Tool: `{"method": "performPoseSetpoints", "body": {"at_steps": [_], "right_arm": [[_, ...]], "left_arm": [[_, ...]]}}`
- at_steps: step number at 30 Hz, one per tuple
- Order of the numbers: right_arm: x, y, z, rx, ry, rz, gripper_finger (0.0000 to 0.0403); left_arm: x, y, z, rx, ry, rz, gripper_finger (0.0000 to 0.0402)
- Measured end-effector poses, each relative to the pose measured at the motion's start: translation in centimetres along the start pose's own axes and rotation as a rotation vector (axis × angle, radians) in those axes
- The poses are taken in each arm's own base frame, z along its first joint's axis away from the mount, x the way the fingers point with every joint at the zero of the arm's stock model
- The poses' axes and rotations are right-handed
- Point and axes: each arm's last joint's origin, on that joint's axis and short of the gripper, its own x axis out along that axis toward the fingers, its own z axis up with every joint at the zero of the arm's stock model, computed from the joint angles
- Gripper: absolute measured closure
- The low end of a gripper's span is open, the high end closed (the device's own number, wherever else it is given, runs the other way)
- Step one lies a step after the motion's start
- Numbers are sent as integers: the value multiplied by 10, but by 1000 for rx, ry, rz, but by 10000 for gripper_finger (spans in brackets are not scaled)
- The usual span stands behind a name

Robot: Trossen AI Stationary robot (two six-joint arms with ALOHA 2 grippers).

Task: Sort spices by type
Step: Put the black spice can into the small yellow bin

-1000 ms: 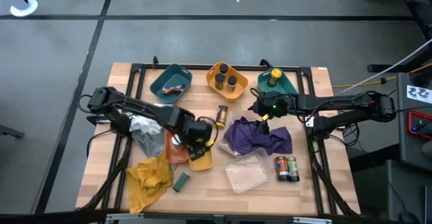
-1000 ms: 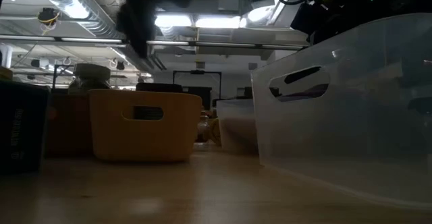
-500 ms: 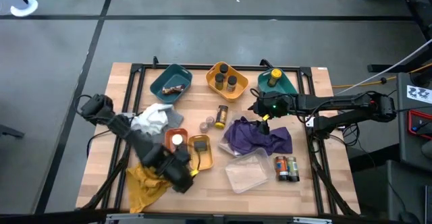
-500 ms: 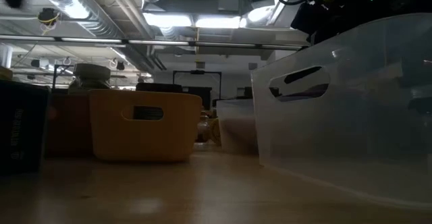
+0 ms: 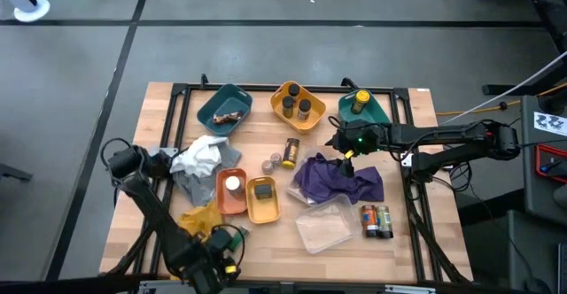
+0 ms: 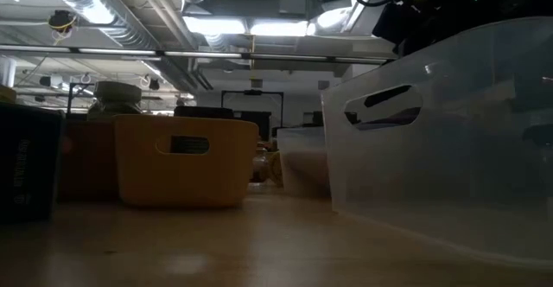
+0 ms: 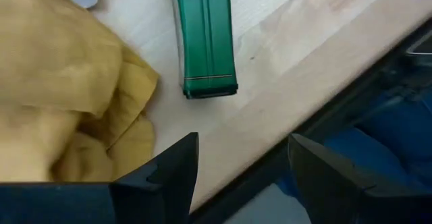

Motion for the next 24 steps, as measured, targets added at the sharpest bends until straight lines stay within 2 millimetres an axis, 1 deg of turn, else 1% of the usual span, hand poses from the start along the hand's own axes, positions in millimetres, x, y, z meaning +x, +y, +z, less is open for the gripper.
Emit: {"method": "performPoseSetpoints", "body": {"at_steps": [6,11,15,24], "right_arm": [[0,1,0,0,-1,21,102],[0,1,0,0,-2,21,102],[0,1,0,0,-2,21,102],[0,1,0,0,-2,20,102]], "left_arm": [[26,2,-16,30,-50,47,192],[40,6,-19,59,-118,88,192],[41,9,-17,62,-159,122,192],[42,10,-9,81,-241,129,192]]}}
